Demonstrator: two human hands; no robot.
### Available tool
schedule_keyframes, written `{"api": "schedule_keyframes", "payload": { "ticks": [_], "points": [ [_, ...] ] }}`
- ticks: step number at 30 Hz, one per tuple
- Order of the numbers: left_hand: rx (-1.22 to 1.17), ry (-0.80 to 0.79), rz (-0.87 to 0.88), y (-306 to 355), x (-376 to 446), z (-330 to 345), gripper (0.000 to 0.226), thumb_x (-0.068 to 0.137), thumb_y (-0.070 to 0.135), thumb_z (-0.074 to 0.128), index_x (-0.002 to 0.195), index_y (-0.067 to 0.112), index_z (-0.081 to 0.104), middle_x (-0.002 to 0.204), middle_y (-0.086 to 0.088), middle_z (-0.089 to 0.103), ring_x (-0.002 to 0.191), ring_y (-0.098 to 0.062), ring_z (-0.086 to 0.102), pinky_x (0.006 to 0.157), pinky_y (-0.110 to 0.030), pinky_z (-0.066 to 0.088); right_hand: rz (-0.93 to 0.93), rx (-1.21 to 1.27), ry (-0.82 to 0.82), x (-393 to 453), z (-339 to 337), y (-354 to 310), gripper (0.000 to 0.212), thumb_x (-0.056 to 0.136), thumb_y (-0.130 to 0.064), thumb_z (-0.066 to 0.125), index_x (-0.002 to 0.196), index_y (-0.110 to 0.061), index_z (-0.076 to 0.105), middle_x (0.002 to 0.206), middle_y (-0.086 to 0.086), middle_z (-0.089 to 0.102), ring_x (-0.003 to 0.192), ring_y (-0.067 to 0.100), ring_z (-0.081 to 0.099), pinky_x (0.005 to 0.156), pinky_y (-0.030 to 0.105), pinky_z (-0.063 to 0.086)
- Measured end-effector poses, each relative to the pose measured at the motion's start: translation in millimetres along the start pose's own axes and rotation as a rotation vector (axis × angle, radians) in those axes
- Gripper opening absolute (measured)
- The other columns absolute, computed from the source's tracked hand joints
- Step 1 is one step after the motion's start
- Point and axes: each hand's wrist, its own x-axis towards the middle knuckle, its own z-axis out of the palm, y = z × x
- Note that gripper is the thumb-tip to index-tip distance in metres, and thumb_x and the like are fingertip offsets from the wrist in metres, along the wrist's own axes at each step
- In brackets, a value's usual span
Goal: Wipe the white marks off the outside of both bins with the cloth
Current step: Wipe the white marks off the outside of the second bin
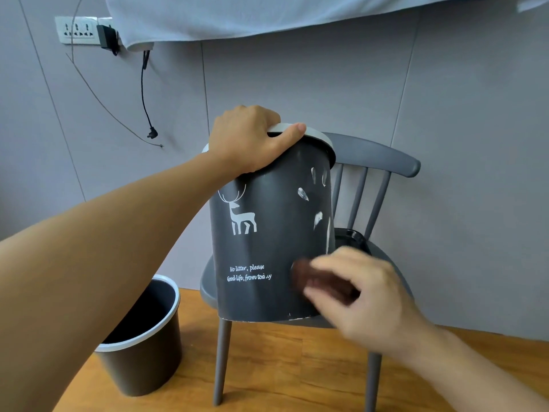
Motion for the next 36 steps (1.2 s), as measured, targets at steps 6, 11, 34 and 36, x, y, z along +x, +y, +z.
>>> {"api": "schedule_keyframes", "payload": {
  "ticks": [6, 11, 34, 36],
  "points": [
    [0.003, 0.006, -0.003, 3, -2, 0, 0.07, 0.087, 0.075, 0.041, 0.062, 0.012, 0.026, 0.05, -0.004, 0.03, 0.051, -0.025, 0.033, 0.05, -0.032, 0.021, -0.023, 0.025, -0.135, -15, 3, -6, 0.014, 0.088, -0.032, 0.076, 0.102, -0.028, 0.074, 0.091, -0.018, 0.063, 0.086, 0.009, 0.064, 0.069, 0.027, 0.052],
    [0.015, 0.001, -0.017, 4, -2, -1, 0.07, 0.088, 0.074, 0.042, 0.062, 0.012, 0.027, 0.05, -0.004, 0.031, 0.051, -0.026, 0.034, 0.05, -0.032, 0.022, 0.118, 0.001, 0.079, -7, -2, 3, 0.016, 0.09, -0.031, 0.078, 0.105, -0.026, 0.074, 0.091, -0.018, 0.063, 0.086, 0.007, 0.064, 0.067, 0.023, 0.053],
    [0.002, 0.009, -0.045, -1, -7, -5, 0.07, 0.088, 0.074, 0.043, 0.061, 0.014, 0.021, 0.05, -0.004, 0.022, 0.05, -0.024, 0.026, 0.05, -0.034, 0.018, -0.084, -0.006, -0.315, -8, -3, -22, 0.014, 0.091, -0.04, 0.071, 0.101, -0.032, 0.074, 0.089, -0.016, 0.059, 0.081, 0.007, 0.059, 0.068, 0.028, 0.051],
    [0.004, 0.015, -0.045, -1, -6, -4, 0.07, 0.088, 0.075, 0.043, 0.061, 0.013, 0.021, 0.049, -0.004, 0.023, 0.05, -0.024, 0.026, 0.049, -0.033, 0.019, -0.024, -0.007, -0.189, 0, -8, -17, 0.018, 0.091, -0.039, 0.07, 0.104, -0.027, 0.076, 0.09, -0.014, 0.062, 0.083, 0.008, 0.061, 0.069, 0.028, 0.052]
  ]
}}
